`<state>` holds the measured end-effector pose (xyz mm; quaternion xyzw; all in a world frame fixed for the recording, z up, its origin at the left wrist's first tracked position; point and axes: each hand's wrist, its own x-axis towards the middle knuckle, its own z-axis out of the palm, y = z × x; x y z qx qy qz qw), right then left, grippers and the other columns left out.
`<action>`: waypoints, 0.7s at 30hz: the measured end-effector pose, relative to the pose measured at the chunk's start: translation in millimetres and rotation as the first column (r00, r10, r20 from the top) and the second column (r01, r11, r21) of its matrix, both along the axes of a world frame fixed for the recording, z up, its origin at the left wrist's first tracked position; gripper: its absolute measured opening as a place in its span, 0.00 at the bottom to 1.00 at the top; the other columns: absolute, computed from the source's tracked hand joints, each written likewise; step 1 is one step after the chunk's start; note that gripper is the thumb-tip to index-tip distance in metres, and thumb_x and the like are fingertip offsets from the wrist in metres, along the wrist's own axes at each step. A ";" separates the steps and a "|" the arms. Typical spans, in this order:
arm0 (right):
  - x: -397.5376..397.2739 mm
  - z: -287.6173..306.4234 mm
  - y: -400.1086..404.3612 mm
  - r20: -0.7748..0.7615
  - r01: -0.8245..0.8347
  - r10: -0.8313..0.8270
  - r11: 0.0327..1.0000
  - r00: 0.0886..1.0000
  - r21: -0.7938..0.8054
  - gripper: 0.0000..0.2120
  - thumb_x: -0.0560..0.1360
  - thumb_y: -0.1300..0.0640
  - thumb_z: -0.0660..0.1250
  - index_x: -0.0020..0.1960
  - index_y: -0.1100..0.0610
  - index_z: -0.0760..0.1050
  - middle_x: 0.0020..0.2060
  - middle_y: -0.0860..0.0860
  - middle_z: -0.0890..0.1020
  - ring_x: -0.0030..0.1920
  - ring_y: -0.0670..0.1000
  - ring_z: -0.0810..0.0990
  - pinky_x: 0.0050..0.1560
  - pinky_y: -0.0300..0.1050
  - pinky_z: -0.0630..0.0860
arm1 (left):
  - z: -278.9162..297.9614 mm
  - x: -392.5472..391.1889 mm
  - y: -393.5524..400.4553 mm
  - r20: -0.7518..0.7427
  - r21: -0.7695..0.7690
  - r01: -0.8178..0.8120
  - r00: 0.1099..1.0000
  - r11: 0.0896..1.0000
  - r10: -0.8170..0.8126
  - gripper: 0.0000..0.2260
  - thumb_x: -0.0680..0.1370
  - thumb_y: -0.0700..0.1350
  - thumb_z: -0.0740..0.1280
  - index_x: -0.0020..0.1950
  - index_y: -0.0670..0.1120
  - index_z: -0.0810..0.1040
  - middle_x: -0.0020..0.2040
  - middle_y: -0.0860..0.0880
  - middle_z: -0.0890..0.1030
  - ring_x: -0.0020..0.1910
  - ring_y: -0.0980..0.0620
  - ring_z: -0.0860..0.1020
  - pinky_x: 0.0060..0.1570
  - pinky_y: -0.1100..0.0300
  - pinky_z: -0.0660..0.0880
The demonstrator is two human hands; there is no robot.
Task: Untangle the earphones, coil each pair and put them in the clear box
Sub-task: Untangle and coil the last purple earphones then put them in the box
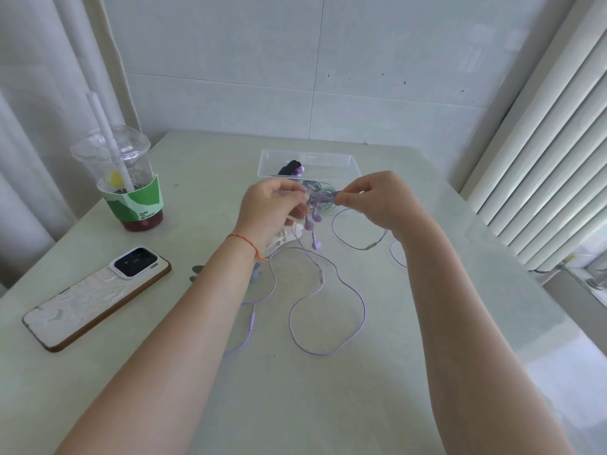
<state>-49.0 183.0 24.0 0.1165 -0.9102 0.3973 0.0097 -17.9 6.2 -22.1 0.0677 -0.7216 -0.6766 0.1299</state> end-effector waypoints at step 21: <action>6.7 -1.3 -6.9 0.138 -0.207 0.178 0.948 0.974 0.241 0.06 0.69 0.49 0.75 0.44 0.50 0.85 0.34 0.45 0.80 0.34 0.45 0.73 0.34 0.38 0.68 | 0.4 -3.7 -6.9 -0.001 0.201 0.016 1.000 0.980 -0.016 0.03 0.78 0.37 0.67 0.47 0.45 0.78 0.31 0.50 0.72 0.25 0.55 0.67 0.24 0.63 0.71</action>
